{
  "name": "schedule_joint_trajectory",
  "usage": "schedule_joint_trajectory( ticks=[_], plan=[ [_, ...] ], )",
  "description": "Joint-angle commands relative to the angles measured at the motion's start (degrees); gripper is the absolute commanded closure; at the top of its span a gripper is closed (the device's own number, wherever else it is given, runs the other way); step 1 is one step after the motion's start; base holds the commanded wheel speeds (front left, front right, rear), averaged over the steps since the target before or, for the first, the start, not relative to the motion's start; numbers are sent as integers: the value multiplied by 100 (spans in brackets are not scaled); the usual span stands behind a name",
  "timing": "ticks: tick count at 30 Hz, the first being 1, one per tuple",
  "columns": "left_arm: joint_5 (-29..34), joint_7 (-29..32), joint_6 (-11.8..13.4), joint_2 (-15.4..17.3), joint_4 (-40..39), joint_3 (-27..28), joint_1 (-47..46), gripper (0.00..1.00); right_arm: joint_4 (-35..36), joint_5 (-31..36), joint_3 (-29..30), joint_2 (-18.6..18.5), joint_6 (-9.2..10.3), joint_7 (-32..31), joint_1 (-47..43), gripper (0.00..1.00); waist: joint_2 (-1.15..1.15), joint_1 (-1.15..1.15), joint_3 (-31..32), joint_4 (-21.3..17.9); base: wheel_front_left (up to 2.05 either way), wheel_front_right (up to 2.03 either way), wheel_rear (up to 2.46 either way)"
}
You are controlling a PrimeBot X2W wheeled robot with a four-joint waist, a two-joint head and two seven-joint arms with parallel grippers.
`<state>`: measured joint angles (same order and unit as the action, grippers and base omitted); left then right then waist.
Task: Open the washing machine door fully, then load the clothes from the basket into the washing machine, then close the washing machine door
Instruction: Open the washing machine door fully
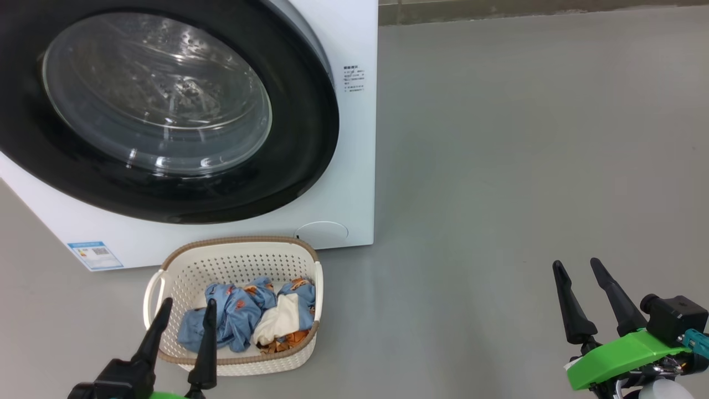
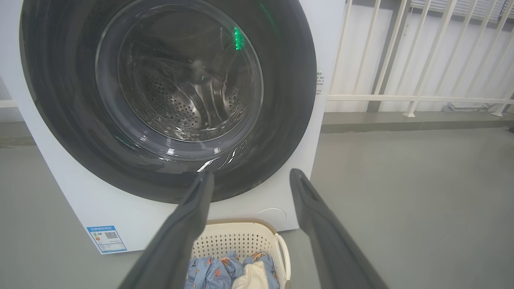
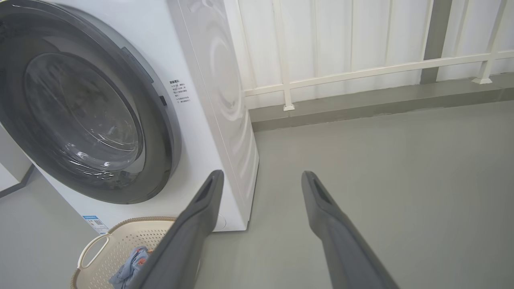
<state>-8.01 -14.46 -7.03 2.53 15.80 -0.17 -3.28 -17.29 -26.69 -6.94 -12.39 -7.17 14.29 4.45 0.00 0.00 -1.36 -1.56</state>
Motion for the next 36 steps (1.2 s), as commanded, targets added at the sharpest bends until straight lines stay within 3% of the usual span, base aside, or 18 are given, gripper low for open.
schedule_joint_trajectory(
  ticks=[1, 5, 6, 7, 8, 9, 15, 23, 32, 36],
  plan=[
    [-23, -54, -19, 60, -112, 153, -204, 0, 106, 12, -122, -89, -32, 71, 231, 0, 0, 0, -7, 24, 0, 0, 0],
    [-59, -54, -23, 54, -143, 126, -169, 0, 93, -94, -160, -80, -32, 71, 347, 0, 0, 0, -24, 80, 0, 0, 0],
    [-76, -54, -24, 52, -150, 118, -156, 0, 90, -160, -174, -70, -32, 71, 383, 13, 0, 0, -29, 96, 0, 0, 0],
    [-92, -54, -24, 50, -154, 107, -142, 0, 90, -246, -181, -58, -32, 71, 426, 52, 0, 0, -31, 112, 0, 0, 0],
    [-109, -54, -25, 48, -157, 93, -126, 0, 85, -335, -185, -48, -32, 71, 474, 70, 0, 0, -35, 129, 0, 0, 0],
    [-125, -54, -25, 46, -162, 78, -113, 0, 84, -425, -196, -42, -32, 71, 531, 100, 0, 0, -41, 146, 0, 0, 0],
    [-260, -54, 18, 38, -216, -84, -74, 0, 173, -1187, -232, -16, -32, 71, 1059, 100, 0, 0, -132, 264, 0, 0, 0],
    [-480, -54, 146, 36, -277, -406, -213, 0, 315, -2698, -207, -54, -32, 71, 2023, 100, 0, 0, -367, 506, 0, 0, 0],
    [-775, -54, 318, 35, -365, -790, -516, 0, 283, -4690, -674, -708, -32, 36, 3118, 100, 0, 0, -848, 947, 0, 0, 0],
    [-931, -54, 411, 35, -403, -1020, -654, 0, 290, -5596, -809, -1014, -32, -301, 3585, 100, 0, 0, -1086, 1152, 0, 0, 0]
  ],
)
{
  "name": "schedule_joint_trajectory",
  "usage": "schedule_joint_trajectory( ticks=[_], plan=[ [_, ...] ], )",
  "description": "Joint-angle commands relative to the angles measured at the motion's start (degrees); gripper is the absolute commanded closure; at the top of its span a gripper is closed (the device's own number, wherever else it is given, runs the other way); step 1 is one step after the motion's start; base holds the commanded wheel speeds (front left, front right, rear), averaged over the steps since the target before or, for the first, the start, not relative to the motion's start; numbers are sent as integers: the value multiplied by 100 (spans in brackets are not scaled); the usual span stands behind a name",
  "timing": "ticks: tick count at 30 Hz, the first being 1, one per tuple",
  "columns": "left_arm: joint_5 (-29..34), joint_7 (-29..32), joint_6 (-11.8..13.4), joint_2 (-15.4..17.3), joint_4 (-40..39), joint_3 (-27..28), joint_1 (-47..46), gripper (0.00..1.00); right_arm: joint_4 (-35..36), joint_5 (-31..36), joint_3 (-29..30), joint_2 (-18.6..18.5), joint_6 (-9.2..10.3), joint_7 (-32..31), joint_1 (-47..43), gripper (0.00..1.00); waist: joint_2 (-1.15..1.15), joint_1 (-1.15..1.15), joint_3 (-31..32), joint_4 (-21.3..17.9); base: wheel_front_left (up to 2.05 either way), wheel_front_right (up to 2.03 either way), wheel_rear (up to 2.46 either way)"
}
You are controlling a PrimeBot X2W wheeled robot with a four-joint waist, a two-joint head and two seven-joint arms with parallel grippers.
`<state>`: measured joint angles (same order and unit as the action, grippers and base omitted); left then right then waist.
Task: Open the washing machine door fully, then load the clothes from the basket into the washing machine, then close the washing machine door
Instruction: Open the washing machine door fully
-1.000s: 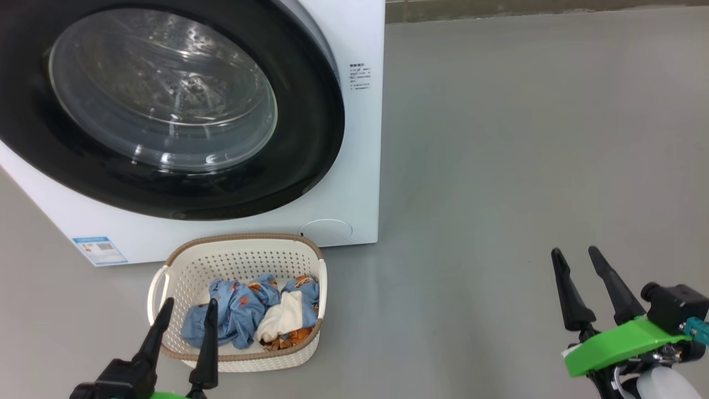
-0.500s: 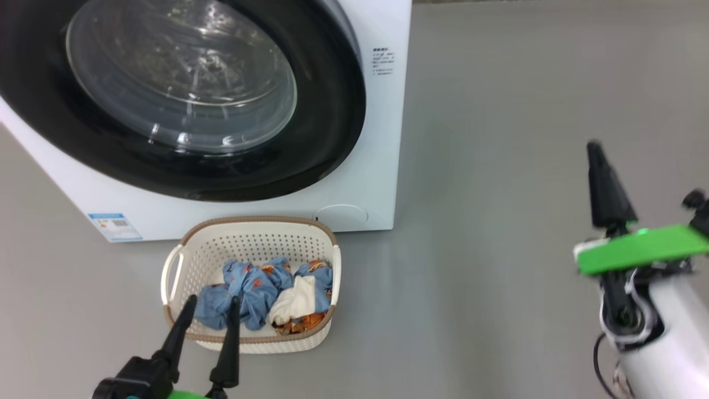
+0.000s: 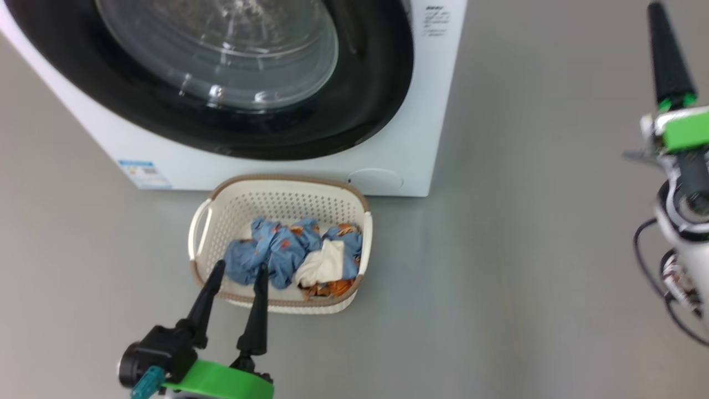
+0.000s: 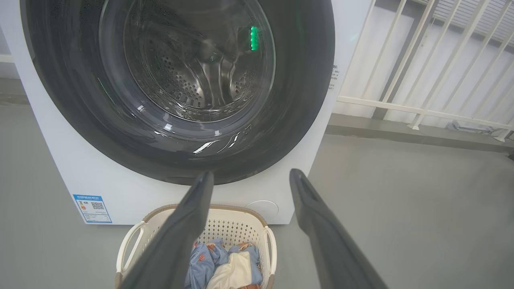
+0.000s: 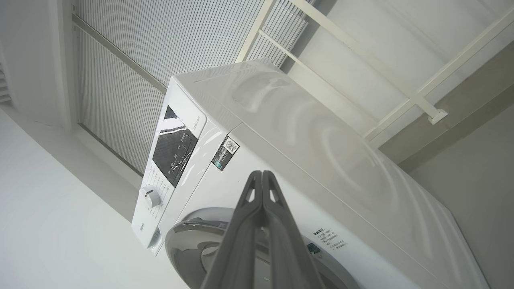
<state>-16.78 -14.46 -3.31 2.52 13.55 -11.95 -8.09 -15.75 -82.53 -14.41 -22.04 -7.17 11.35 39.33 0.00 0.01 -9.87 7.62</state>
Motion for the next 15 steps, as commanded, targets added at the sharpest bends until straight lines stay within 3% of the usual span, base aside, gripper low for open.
schedule_joint_trajectory(
  ticks=[1, 7, 15],
  plan=[
    [-90, -54, 61, 36, -185, 98, -209, 0, 151, -197, -71, -106, -32, -128, 206, 100, 0, -1, -295, 287, 0, 0, 0],
    [-286, -54, 182, 36, -235, -216, -418, 0, 159, -704, -258, -418, -32, -982, 758, 100, 0, -1, -617, 577, 0, 0, 0],
    [-481, -54, 285, 36, -291, -504, -640, 0, 36, -996, -424, -547, -32, -2048, 1336, 100, 0, -1, -987, 826, 0, 0, 0]
  ],
)
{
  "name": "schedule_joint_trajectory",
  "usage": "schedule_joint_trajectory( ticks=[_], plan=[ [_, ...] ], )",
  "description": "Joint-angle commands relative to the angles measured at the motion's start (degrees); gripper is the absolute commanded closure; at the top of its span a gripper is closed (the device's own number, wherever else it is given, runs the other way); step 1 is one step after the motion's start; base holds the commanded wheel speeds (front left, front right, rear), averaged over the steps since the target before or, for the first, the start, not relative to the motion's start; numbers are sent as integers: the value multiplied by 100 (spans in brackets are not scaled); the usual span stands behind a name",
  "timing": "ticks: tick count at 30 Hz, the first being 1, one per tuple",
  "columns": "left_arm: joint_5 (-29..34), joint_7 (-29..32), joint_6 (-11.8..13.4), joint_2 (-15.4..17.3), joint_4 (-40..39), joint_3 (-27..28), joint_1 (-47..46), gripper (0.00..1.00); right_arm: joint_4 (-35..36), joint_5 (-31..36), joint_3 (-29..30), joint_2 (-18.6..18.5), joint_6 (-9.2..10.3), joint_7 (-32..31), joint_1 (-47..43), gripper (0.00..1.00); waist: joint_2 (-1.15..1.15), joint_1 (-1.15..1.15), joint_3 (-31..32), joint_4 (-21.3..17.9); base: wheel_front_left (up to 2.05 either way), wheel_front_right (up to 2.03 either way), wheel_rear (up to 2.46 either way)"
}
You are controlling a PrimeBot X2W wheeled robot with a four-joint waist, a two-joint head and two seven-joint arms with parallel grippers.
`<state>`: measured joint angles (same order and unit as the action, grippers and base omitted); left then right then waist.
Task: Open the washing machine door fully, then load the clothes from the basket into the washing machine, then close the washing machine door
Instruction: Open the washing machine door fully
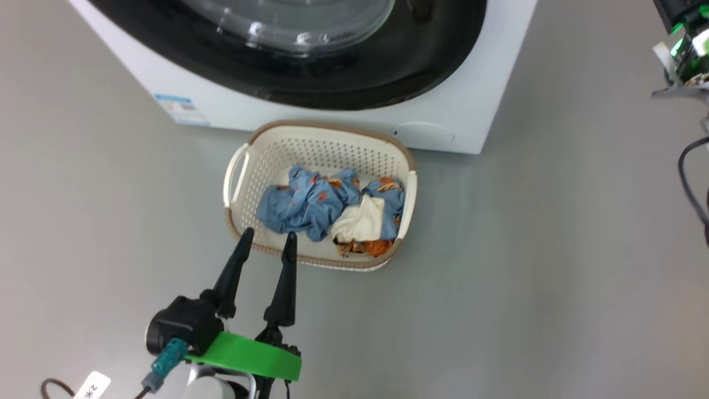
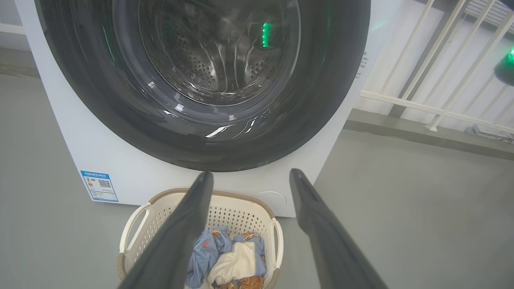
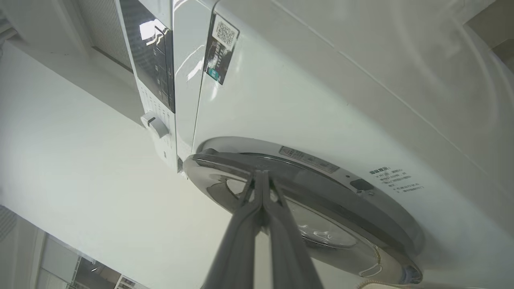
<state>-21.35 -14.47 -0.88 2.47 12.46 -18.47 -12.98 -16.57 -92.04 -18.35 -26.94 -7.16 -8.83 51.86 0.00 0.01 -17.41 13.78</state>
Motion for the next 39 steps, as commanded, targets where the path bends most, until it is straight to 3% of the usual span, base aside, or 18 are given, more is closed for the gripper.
schedule_joint_trajectory(
  ticks=[1, 18, 39],
  plan=[
    [-51, -52, 54, 41, -193, 117, -181, 0, 110, -70, -41, -69, -33, -176, 158, 100, 0, -1, -284, 239, 0, 0, 0],
    [-306, -52, 190, 41, -357, -275, -633, 0, -214, -279, 343, -66, -33, -1820, 1159, 100, 0, -1, -1129, 566, 0, 0, 0],
    [-500, -52, 325, 41, -635, -725, -1006, 0, -312, 157, 362, 90, -33, -2292, 1996, 100, 0, -1, -1812, 868, 0, 0, 0]
  ],
)
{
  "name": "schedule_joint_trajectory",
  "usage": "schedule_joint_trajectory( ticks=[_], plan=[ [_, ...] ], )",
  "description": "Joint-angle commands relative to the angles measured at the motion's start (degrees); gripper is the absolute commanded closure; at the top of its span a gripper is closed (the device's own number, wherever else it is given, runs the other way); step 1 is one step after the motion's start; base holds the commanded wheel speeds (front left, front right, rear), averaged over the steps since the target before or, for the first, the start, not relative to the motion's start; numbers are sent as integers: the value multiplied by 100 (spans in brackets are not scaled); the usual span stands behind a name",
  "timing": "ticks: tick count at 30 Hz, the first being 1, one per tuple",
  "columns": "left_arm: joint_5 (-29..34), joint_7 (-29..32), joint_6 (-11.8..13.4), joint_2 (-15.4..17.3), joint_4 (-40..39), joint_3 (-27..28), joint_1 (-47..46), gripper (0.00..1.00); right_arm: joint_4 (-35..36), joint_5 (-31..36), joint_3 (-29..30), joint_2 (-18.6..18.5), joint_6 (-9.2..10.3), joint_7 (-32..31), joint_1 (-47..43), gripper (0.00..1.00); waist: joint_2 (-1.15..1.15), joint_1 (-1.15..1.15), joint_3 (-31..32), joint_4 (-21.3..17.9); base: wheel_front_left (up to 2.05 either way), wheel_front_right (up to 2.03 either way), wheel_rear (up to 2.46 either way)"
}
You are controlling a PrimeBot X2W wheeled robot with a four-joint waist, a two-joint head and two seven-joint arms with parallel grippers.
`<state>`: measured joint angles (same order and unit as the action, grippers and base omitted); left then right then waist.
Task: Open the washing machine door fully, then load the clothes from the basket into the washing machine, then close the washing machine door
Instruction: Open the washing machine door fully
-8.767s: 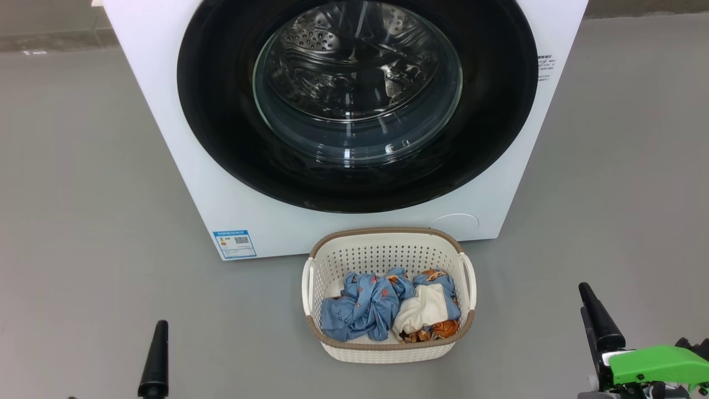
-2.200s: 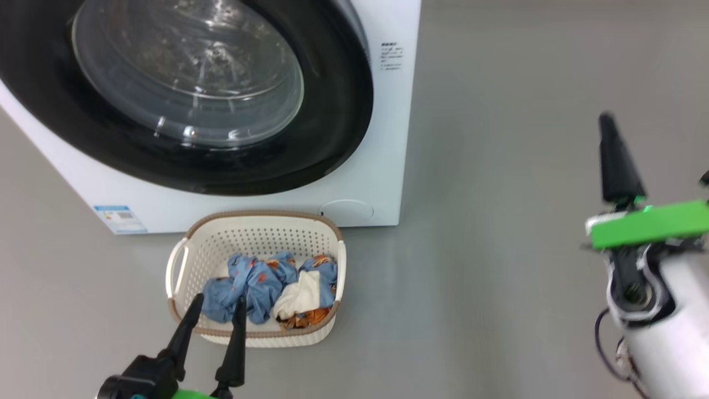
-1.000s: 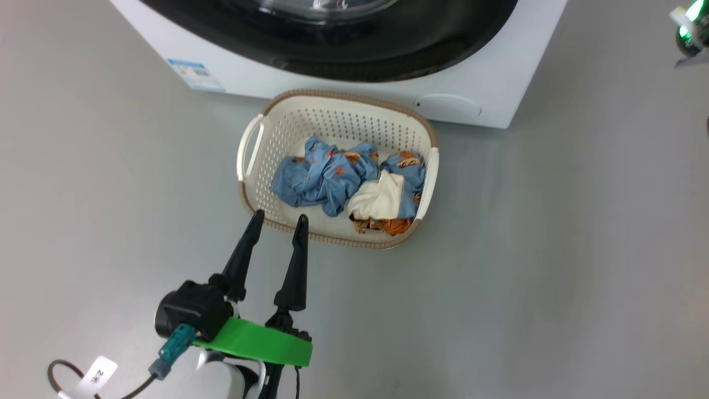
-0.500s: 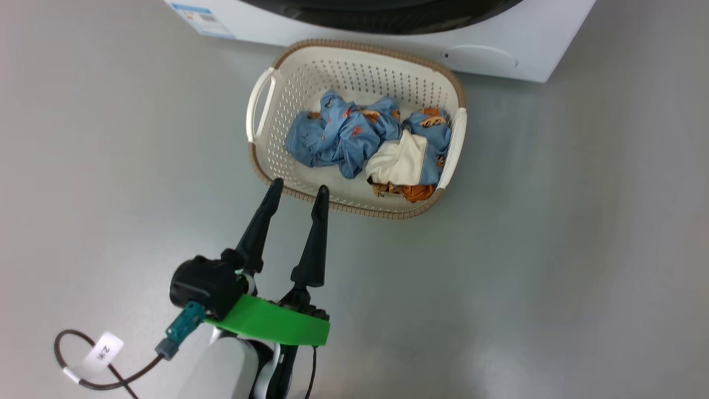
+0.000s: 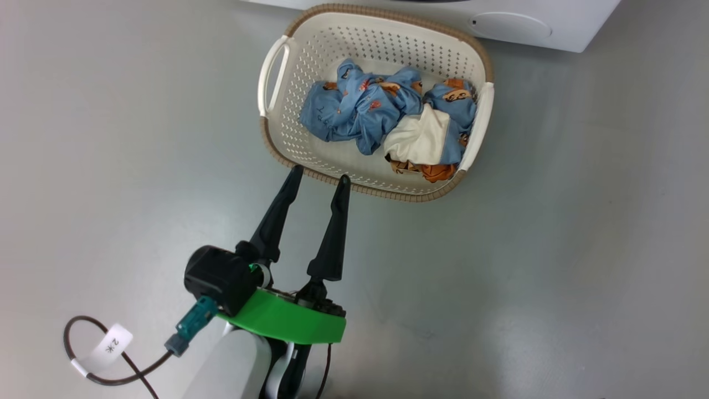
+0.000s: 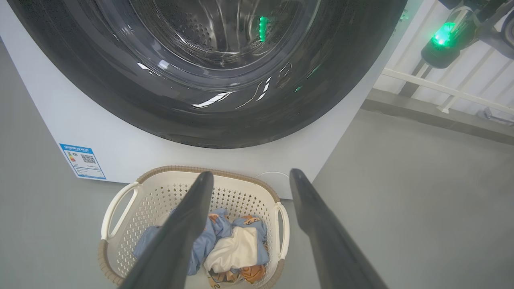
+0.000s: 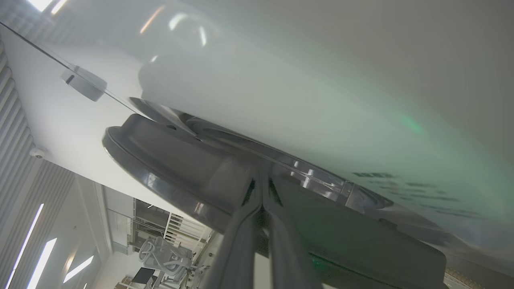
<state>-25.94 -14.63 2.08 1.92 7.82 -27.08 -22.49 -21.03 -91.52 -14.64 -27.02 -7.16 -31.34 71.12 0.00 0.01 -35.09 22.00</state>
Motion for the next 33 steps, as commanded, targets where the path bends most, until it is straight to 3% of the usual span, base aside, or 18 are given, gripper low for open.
schedule_joint_trajectory(
  ticks=[1, 17, 33],
  plan=[
    [-48, -37, 38, 96, -188, 120, -60, 0, 128, 128, -19, 106, -33, -39, 103, 100, 0, -1, -64, 61, 0, 0, 0],
    [-128, -37, 97, 96, -221, 42, -81, 0, 204, 195, -302, 222, -33, -210, -21, 100, 0, -1, 13, 135, 0, 0, 0],
    [187, -37, -59, 96, -46, 277, 241, 0, 421, 135, -654, 489, -33, -268, -921, 100, 0, -1, 708, 5, 0, 0, 0]
  ],
)
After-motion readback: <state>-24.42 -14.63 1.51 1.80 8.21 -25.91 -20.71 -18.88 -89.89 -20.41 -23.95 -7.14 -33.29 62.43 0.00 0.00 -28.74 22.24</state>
